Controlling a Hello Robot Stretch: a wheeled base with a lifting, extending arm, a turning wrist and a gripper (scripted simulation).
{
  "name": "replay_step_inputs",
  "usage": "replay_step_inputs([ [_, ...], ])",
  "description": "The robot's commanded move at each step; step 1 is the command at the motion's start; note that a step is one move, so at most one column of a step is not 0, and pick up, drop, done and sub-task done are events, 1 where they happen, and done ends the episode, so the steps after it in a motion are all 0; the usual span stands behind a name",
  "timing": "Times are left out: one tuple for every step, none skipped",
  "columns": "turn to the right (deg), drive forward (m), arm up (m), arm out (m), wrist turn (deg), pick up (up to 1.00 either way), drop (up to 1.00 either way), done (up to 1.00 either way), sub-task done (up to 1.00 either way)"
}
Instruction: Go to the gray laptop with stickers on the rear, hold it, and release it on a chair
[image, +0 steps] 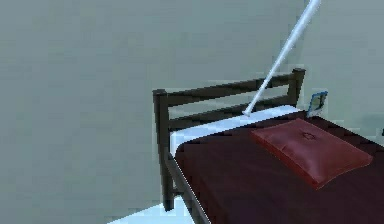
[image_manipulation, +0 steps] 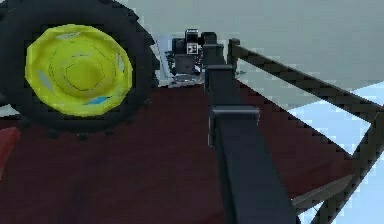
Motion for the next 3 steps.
replay_step_inputs([
  [0.0,0.00,0.00,0.00,-45.0,0.00,0.00,0.00,0.00],
  [0.0,0.00,0.00,0.00,-45.0,0.00,0.00,0.00,0.00],
  [0.0,0.00,0.00,0.00,-42.0,0.00,0.00,0.00,0.00],
])
